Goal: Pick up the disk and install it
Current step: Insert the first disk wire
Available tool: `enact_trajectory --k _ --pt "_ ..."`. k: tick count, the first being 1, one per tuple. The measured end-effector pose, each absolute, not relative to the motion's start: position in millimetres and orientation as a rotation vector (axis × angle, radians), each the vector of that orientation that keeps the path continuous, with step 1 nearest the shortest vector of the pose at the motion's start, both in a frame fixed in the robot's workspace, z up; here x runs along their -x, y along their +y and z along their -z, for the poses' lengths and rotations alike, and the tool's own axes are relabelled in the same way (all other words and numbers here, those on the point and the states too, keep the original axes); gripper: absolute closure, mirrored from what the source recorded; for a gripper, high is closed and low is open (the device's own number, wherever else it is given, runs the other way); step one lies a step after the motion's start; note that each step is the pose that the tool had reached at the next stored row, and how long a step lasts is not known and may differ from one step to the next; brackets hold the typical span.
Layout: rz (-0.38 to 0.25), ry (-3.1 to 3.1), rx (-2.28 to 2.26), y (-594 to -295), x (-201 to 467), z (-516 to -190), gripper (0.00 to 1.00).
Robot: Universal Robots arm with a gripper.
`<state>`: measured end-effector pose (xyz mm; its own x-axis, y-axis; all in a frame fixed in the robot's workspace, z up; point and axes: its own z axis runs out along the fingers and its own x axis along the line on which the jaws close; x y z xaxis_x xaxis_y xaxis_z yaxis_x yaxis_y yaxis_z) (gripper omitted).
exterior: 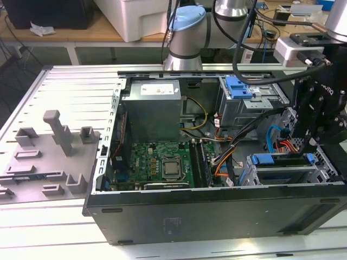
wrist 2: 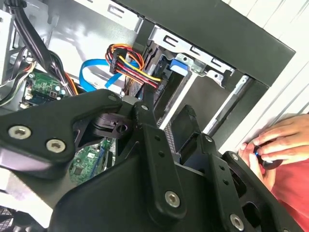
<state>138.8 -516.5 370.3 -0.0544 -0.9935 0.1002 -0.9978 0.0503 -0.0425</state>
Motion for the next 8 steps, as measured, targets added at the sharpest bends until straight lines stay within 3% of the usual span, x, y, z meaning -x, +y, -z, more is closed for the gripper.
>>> enact_trajectory --k 8 --pt "-0.155 -2.245 -2.13 -516.5 -138.8 -375.4 0.57"
